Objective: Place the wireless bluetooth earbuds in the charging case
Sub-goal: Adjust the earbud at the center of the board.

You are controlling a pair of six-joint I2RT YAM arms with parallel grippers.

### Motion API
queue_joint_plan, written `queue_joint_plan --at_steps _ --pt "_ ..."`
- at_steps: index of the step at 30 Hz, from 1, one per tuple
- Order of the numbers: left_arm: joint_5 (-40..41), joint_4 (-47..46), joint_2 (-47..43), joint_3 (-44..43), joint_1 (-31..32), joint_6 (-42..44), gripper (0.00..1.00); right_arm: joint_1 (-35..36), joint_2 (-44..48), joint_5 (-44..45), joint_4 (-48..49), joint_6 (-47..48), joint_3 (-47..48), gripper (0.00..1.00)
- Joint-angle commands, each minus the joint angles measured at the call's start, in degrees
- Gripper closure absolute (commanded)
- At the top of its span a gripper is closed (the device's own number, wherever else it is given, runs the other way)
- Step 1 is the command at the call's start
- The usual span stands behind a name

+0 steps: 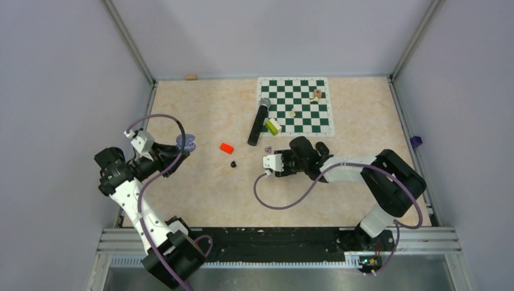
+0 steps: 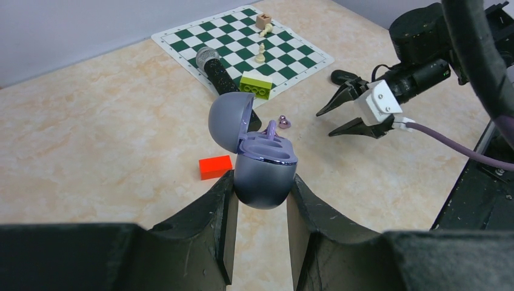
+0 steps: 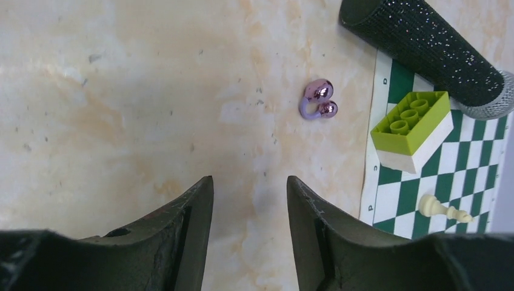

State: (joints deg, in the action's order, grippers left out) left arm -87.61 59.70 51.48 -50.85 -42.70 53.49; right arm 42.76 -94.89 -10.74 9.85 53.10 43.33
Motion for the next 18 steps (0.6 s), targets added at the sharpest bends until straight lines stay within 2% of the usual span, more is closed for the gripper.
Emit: queue_joint_plan --at_steps 1,8,12,18 --pt "-8.7 0.1 -0.8 -0.8 -0.5 0.1 1.00 -3.6 4.1 -8.6 9.3 13.9 -3.5 0.52" --pt "-8.8 0.1 -1.0 -0.9 -0.5 -0.1 1.00 -4.9 2.0 -14.2 10.3 20.1 -4.5 0.60" --pt "-8.7 0.1 -1.0 -0.9 -0.5 -0.1 1.00 -4.9 1.0 -18.1 7.0 24.1 -2.8 0.67" --pt "-8.8 0.1 -0.8 -1.0 -0.5 0.0 1.00 -4.9 -1.4 -20.4 4.6 28.2 -0.4 0.67"
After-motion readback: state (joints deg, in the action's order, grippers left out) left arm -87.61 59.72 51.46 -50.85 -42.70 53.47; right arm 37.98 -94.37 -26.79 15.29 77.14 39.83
